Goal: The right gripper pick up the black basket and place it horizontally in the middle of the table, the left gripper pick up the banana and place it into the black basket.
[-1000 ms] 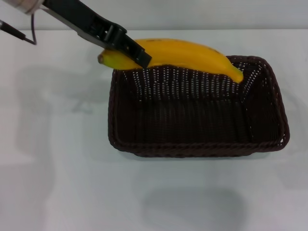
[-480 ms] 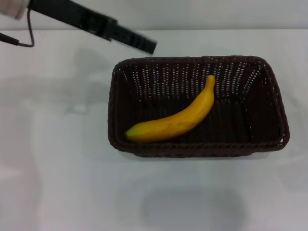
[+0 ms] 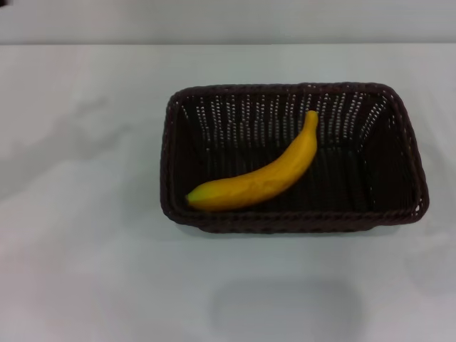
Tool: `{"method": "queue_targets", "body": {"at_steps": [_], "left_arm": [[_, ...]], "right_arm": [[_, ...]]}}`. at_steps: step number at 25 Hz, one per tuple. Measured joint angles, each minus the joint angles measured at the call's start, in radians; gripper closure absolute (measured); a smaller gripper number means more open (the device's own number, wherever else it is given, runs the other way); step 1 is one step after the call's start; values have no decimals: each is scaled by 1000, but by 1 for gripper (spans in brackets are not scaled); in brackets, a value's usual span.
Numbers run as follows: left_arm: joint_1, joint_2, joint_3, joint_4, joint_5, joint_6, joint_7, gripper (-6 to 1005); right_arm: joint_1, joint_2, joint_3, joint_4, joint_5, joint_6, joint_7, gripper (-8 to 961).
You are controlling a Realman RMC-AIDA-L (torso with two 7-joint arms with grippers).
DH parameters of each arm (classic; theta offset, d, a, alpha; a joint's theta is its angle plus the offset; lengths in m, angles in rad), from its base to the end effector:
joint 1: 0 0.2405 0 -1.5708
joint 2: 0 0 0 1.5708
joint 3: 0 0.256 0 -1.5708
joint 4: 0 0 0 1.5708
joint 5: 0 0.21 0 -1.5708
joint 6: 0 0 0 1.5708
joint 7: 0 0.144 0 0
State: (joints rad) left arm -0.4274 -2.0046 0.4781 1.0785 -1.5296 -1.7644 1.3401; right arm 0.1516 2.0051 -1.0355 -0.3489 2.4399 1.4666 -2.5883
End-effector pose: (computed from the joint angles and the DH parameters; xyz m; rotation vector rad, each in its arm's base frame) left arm -0.2335 0.3239 0.1628 -2.3294 -0.5721 -1.1370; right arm 0.3602 0.2591 0.0706 -1.6959 0.3554 0.8700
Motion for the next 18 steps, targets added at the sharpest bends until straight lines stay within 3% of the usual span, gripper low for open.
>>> {"method": "queue_targets", "body": {"at_steps": [5,9,13,18], "left_arm": [[162,-11,-22,-210,-162,8,337,131],[234,-36,-42,-370,-250,14,582,131],[258,-72,-147,-532,-272,22,816,131],[245,-71,-180,-757,-336,20,1051,131]], "right_arm": [[-1,0,10,2,1,-3,-2,305],[0,0,62,17,1,16,-44,264],[23,1,79,65,1,16,-147,224],[49,0,83,91,-2,8,-177,104]]}}
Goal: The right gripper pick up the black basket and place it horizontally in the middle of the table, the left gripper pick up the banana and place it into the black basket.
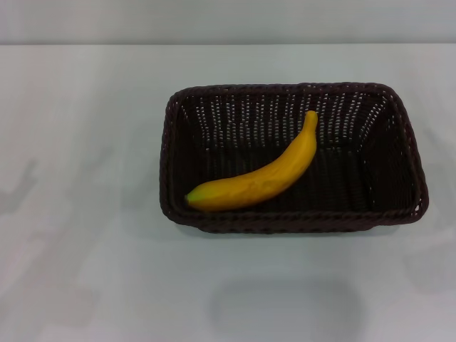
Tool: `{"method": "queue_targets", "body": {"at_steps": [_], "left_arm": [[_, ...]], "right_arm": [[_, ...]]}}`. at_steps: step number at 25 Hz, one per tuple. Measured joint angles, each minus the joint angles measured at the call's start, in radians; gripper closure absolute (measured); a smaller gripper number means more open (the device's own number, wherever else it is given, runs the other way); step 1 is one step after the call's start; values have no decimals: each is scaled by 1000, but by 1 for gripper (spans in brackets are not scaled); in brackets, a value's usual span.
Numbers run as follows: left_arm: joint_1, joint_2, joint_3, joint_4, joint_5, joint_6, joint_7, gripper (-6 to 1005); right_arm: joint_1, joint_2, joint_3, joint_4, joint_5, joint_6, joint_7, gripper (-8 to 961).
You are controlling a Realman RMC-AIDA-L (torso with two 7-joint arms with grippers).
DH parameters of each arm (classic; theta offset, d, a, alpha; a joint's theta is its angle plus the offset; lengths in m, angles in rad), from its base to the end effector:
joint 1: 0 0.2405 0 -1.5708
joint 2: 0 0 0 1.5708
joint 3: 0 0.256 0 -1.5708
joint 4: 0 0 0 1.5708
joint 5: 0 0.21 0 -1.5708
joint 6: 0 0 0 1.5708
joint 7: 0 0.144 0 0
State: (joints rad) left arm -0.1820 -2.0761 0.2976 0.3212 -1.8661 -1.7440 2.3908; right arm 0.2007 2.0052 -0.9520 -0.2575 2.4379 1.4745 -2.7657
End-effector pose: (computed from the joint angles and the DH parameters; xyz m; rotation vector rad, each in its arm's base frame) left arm -0.3571 0.2268 0.0847 -1.5618 -0.3977 -1.0930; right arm 0.3659 0.2646 0.0704 -1.6368 0.2664 0.7526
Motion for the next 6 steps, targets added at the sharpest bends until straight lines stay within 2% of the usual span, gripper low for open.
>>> {"method": "queue_targets", "body": {"at_steps": [1,6], "left_arm": [[-4,-1,0,-29,-15,0,35,131],[-34,-3,3,-165,-56,-7,146,131]], "right_arm": [[3,0,1,0,0,0,0,77],[9,2,4,10,4,0,-1,81]]}}
